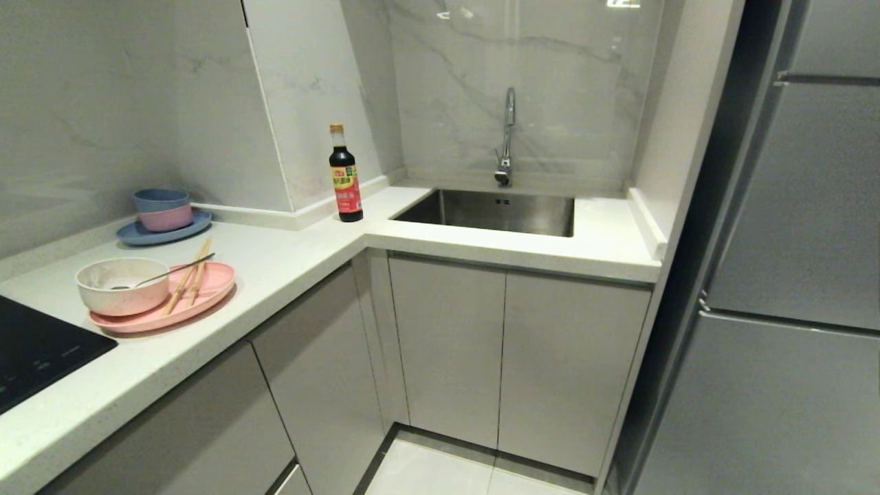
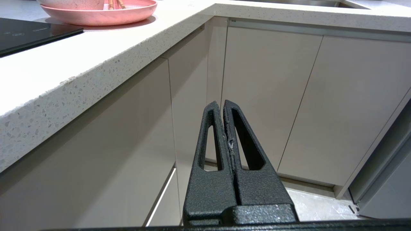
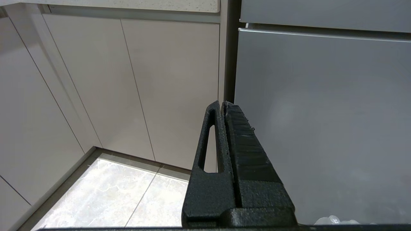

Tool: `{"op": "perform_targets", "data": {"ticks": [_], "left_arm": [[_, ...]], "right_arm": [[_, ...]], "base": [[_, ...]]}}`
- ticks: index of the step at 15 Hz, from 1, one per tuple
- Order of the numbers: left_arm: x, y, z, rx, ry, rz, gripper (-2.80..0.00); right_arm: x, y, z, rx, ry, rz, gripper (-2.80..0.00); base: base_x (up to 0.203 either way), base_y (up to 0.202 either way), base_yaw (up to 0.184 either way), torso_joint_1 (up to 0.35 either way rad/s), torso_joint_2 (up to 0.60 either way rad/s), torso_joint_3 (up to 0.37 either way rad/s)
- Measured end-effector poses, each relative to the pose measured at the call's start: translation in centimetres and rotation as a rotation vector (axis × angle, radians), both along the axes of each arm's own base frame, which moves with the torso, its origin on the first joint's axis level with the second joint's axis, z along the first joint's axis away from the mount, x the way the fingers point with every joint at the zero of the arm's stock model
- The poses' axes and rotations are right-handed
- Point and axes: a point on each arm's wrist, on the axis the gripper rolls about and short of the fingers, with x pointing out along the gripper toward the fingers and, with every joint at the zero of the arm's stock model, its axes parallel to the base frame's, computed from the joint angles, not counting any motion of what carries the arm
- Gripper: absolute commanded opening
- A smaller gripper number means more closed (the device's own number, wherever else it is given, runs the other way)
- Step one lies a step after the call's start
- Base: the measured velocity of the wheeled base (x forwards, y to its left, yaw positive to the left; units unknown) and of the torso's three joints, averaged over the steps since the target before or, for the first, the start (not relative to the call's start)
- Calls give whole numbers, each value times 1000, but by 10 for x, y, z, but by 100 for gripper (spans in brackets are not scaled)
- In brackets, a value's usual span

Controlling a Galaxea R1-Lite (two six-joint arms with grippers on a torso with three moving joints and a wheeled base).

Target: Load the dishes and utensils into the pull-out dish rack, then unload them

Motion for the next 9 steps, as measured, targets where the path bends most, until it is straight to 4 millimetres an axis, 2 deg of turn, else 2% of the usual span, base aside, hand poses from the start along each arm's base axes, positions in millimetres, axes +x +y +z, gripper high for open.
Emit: {"op": "perform_targets", "data": {"ticks": [9], "left_arm": [[0,0,0,0,0,0,-280]], "right_arm": [[0,0,0,0,0,0,-280]], "base": [[0,0,0,0,0,0]]}}
